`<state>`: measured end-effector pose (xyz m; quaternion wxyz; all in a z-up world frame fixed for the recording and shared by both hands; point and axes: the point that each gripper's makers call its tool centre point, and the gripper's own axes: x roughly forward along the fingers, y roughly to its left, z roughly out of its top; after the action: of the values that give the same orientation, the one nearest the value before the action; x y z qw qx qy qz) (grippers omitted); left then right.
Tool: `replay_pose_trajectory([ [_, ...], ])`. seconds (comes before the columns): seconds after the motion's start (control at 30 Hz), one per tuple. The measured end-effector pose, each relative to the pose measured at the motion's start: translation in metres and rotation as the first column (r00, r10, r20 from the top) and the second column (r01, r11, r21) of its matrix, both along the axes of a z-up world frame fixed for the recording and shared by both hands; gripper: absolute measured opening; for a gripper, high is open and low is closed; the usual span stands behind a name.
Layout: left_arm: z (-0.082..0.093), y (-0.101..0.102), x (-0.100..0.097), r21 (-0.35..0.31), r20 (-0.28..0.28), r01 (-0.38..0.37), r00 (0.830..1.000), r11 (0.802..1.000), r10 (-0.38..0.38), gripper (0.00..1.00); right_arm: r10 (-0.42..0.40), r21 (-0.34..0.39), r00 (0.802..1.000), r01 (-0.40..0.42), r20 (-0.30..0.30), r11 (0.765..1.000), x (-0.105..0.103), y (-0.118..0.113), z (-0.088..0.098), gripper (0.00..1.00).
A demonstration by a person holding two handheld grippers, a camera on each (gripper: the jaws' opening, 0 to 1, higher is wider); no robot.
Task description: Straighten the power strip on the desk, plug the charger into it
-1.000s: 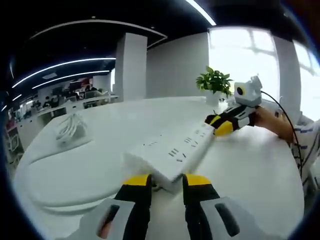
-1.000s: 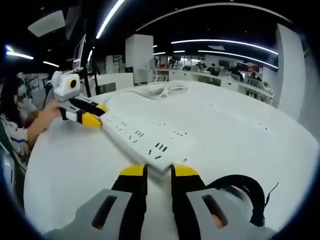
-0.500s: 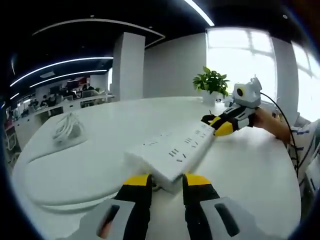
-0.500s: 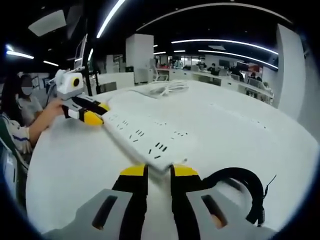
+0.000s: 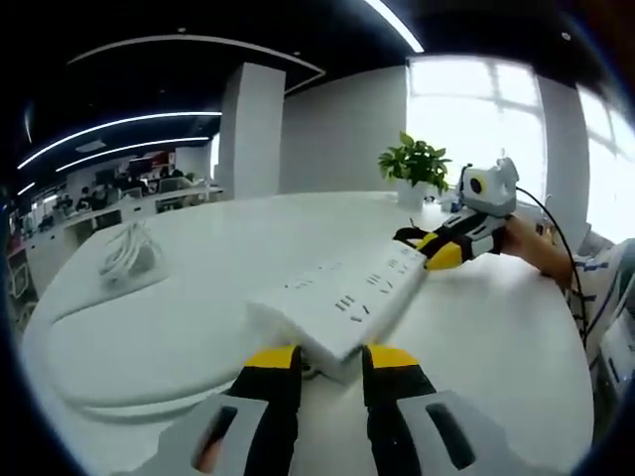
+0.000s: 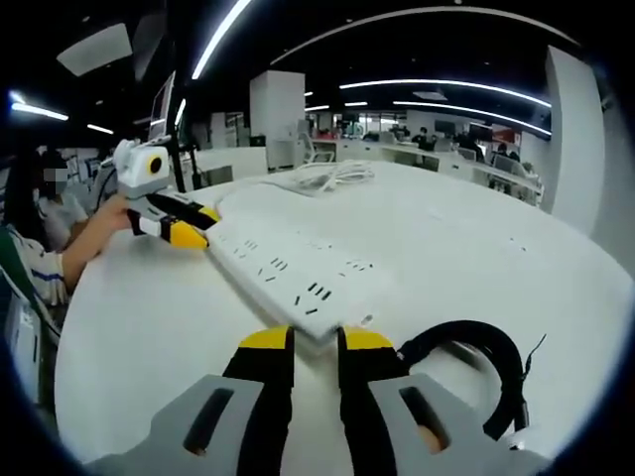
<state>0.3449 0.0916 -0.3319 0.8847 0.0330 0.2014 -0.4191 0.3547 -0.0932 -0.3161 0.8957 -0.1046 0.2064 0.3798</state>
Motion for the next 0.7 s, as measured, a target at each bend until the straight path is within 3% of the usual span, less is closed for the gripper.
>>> replay_pose_trajectory([
  [0.7, 0.002, -0.005, -0.008, -0.006, -0.019, 0.046, 0.999, 0.999, -0.046, 0.23, 0.024, -0.022, 0.998, -0.026, -0.051, 0.999, -0.019, -0.003, -0.004, 0.16],
])
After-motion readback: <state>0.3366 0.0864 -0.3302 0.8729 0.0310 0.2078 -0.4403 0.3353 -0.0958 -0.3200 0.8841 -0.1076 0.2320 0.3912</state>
